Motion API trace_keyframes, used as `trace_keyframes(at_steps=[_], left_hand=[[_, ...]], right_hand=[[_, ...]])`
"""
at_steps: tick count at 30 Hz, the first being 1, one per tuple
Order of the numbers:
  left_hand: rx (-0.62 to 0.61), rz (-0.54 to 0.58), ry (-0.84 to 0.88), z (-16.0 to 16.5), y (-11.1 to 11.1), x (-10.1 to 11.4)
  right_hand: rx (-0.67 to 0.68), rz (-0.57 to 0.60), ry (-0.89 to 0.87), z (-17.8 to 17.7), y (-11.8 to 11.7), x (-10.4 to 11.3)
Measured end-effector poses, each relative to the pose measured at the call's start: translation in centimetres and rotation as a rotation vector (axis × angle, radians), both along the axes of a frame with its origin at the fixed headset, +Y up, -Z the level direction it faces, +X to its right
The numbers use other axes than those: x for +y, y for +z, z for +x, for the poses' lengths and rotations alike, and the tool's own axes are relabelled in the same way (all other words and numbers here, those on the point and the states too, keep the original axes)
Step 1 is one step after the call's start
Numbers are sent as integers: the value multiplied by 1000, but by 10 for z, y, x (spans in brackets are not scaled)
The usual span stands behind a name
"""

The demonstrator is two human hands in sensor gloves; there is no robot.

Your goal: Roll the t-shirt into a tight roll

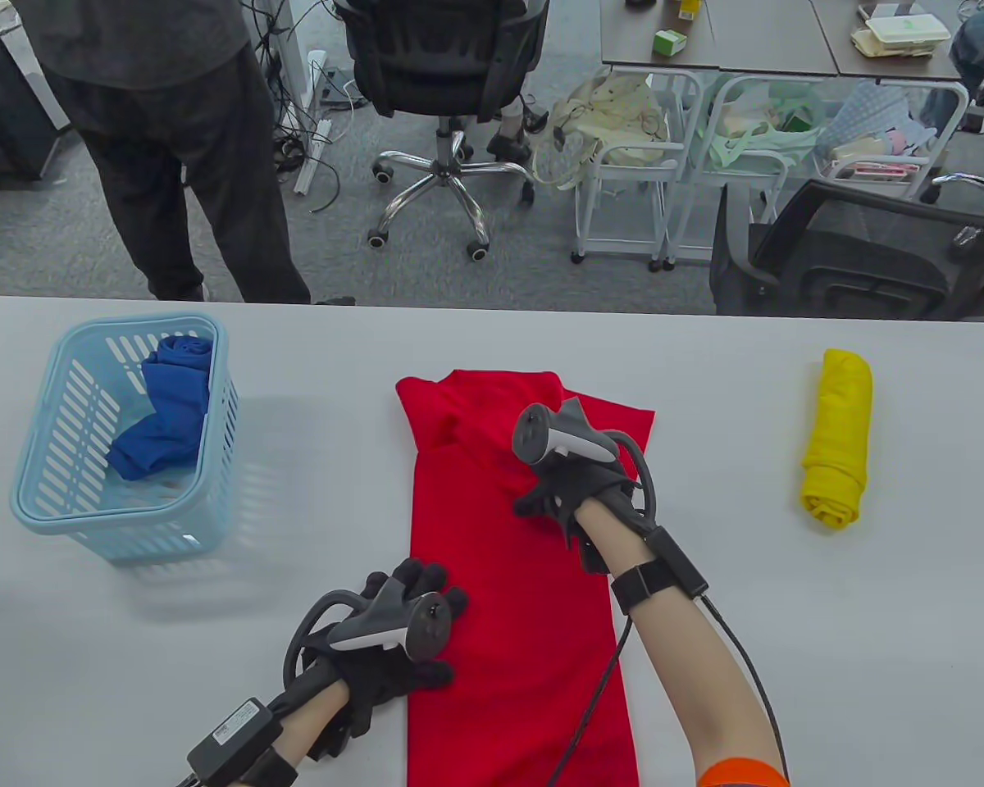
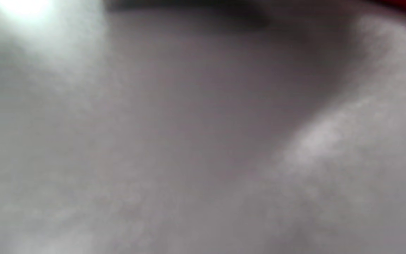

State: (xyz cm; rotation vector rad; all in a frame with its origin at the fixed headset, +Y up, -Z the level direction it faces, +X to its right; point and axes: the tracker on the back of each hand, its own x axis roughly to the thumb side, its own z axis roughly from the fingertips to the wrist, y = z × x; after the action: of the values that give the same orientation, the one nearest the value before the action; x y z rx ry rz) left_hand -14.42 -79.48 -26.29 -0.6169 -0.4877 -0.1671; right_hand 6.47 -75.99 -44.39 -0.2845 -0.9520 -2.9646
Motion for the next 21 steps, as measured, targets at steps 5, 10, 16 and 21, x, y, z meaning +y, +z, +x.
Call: trace_keyframes(at_steps=[5, 10, 16, 21], left_hand=[[0, -6, 7, 0, 0, 0], [-7, 1, 1, 0, 0, 0], [-15, 2, -3, 0, 0, 0], [-28, -1, 0, 1, -1, 0]], right_hand=[[-61, 178, 27, -3, -4, 7], [-231, 298, 30, 17, -14, 27], [-636, 253, 43, 110, -25, 25], [-648, 230, 150, 129, -12, 13]])
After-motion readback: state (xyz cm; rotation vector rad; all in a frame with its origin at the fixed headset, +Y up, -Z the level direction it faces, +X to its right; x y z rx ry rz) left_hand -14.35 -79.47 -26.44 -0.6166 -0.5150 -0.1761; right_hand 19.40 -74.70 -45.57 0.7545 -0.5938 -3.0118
